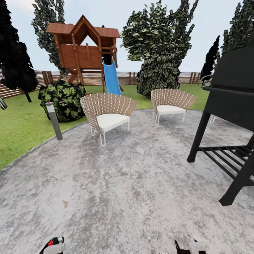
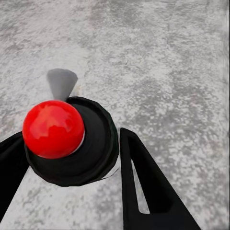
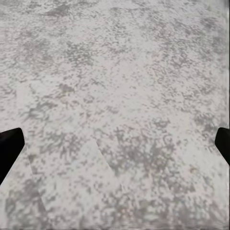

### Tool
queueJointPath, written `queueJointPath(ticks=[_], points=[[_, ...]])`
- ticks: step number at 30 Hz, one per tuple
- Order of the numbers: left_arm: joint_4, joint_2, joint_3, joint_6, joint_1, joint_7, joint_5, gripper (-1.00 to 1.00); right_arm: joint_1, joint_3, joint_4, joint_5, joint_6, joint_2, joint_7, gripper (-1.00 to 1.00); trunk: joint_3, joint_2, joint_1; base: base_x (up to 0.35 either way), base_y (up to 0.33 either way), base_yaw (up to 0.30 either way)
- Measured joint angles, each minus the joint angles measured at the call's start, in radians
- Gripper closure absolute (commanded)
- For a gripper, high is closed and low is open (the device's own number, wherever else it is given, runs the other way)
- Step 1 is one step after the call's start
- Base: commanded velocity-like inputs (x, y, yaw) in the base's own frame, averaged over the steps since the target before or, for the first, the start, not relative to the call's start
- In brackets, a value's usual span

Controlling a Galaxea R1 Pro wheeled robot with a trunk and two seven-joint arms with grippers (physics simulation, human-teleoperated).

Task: Pick up the pesticide atomizer in the garden and spray insectifuge to fully cover both potted plants in the garden.

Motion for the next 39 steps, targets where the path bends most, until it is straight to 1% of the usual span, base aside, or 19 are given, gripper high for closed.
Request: queueJointPath(ticks=[11,14,39], points=[[0.0,0.0,0.0,0.0,0.0,-0.001,0.0,1.0,0.0,-0.002,-0.006,0.0,0.0,-0.001,0.0,-1.0,-0.001,0.0,0.0,-0.207,0.211,-0.271],[0.0,0.0,0.0,0.0,0.0,-0.001,0.001,1.0,0.0,-0.002,-0.006,0.001,-0.001,-0.002,0.0,-1.0,-0.001,0.0,0.0,-0.014,0.187,-0.285],[0.0,-0.001,0.001,0.001,0.0,0.0,0.001,1.0,0.0,-0.003,-0.006,0.0,-0.002,-0.002,0.001,-1.0,-0.001,0.0,0.0,0.0,0.007,-0.278]])
